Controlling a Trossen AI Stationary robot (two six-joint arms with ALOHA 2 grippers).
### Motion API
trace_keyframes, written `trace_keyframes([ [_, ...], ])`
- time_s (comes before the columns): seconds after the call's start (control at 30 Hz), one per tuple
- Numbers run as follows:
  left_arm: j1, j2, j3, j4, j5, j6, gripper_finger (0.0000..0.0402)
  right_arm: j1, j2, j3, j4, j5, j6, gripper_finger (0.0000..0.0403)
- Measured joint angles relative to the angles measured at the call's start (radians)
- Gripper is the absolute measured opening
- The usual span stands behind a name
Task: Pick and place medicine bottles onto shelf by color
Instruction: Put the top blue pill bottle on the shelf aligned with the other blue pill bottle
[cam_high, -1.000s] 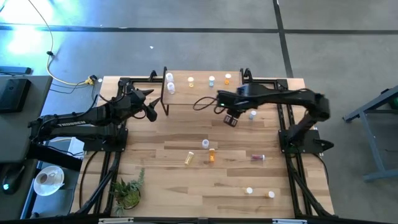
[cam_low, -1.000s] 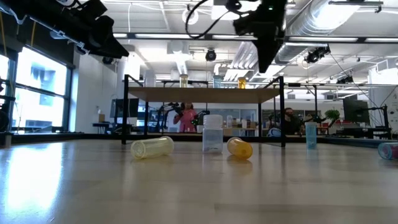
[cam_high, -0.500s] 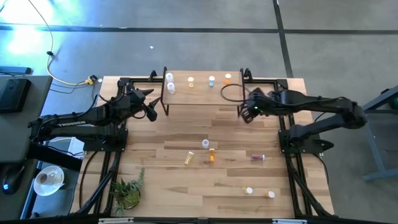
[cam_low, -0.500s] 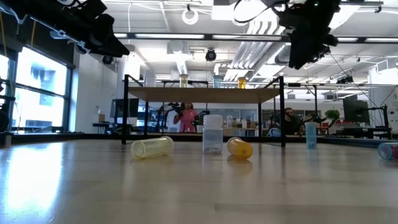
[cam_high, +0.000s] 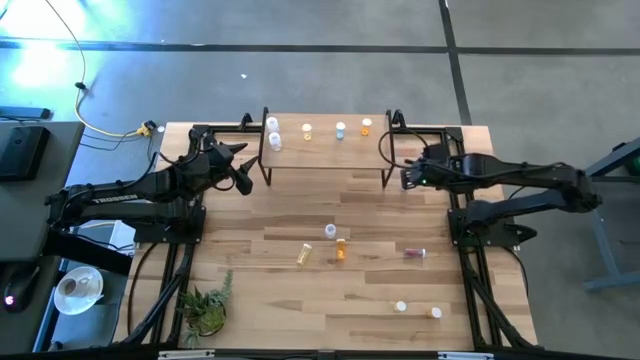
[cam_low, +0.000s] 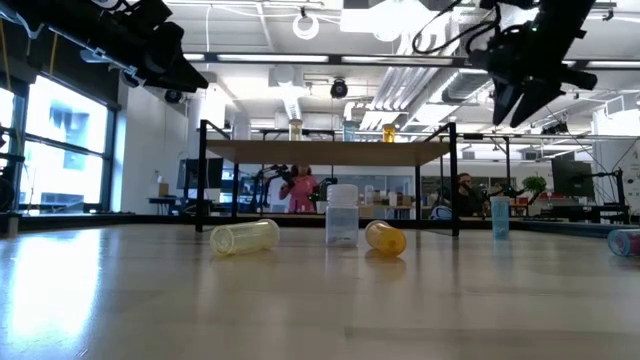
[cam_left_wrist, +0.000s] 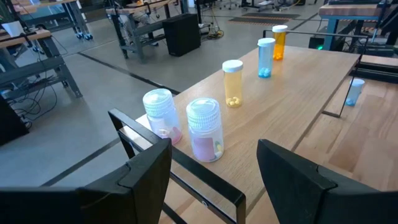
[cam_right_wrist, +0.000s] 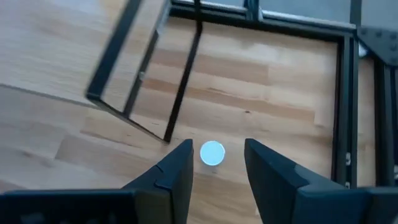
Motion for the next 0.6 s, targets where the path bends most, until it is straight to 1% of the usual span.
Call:
trace_keyframes([
  [0.17,0.0,0.0,0.0,-0.001,0.0,0.0,0.0227,-0.007,0.003,-0.038,0.001,-0.013,0.131,0.0164],
  [0.33,0.0,0.0,0.0,-0.009,0.0,0.0,0.0227,-0.048,0.003,-0.095,0.026,-0.035,0.249,0.0172],
  [0.47,0.0,0.0,0.0,-0.009,0.0,0.0,0.0227,-0.094,0.003,-0.163,0.122,-0.092,0.267,0.0172],
  [0.6,0.0,0.0,0.0,-0.009,0.0,0.001,0.0227,-0.128,0.003,-0.226,0.233,-0.137,0.238,0.0172],
])
